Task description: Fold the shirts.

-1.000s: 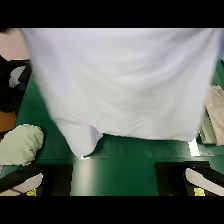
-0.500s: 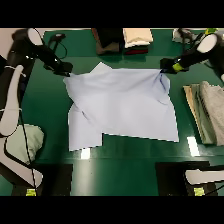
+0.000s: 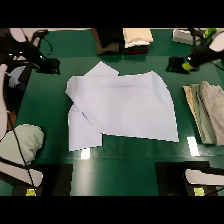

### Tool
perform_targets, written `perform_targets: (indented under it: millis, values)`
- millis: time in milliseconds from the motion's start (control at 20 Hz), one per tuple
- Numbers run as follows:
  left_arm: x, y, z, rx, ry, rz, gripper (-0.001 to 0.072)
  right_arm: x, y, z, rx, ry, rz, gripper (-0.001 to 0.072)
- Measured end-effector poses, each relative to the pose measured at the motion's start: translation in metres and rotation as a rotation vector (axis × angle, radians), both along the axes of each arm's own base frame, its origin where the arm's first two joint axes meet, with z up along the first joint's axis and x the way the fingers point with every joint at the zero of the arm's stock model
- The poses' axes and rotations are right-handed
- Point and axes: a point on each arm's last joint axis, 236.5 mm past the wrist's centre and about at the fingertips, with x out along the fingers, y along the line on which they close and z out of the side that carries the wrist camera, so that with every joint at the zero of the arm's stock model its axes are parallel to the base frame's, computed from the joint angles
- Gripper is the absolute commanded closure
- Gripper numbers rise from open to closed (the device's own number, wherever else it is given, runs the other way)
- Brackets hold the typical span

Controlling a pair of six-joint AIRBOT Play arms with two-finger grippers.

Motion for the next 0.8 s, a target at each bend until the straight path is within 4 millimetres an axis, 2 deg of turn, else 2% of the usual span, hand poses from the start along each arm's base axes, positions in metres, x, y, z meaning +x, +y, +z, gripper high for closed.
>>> perform_targets:
  millis: [150, 300, 350, 400, 500, 600, 650, 800]
  values:
    - [-0.034, 0.003, -0.005, 0.0, 0.03, 0.012, 0.0278, -0.061, -0.027, -0.037, -0.027, 0.135, -0.053, 0.0322]
    - [-0.075, 0.005, -0.028, 0.001, 0.08, 0.022, 0.0277, -0.133, -0.045, -0.084, -0.025, 0.297, -0.113, 0.0304]
    - [-0.087, 0.005, -0.038, 0.0, 0.097, 0.029, 0.0278, -0.153, -0.048, -0.098, -0.021, 0.339, -0.133, 0.0151]
    - [-0.1, 0.006, -0.047, -0.001, 0.109, 0.037, 0.0278, -0.175, -0.05, -0.11, -0.016, 0.385, -0.148, 0.0133]
    - [-0.12, 0.007, -0.065, -0.002, 0.138, 0.047, 0.0277, -0.211, -0.05, -0.133, 0.0, 0.456, -0.178, 0.0144]
    - [-0.136, 0.006, -0.079, -0.005, 0.165, 0.052, 0.0278, -0.237, -0.049, -0.148, 0.01, 0.504, -0.199, 0.0193]
    - [-0.14, 0.006, -0.083, -0.009, 0.173, 0.055, 0.0277, -0.247, -0.048, -0.154, 0.015, 0.522, -0.205, 0.0193]
    - [-0.147, 0.005, -0.091, -0.014, 0.181, 0.059, 0.0278, -0.264, -0.041, -0.168, 0.044, 0.549, -0.227, 0.0207]
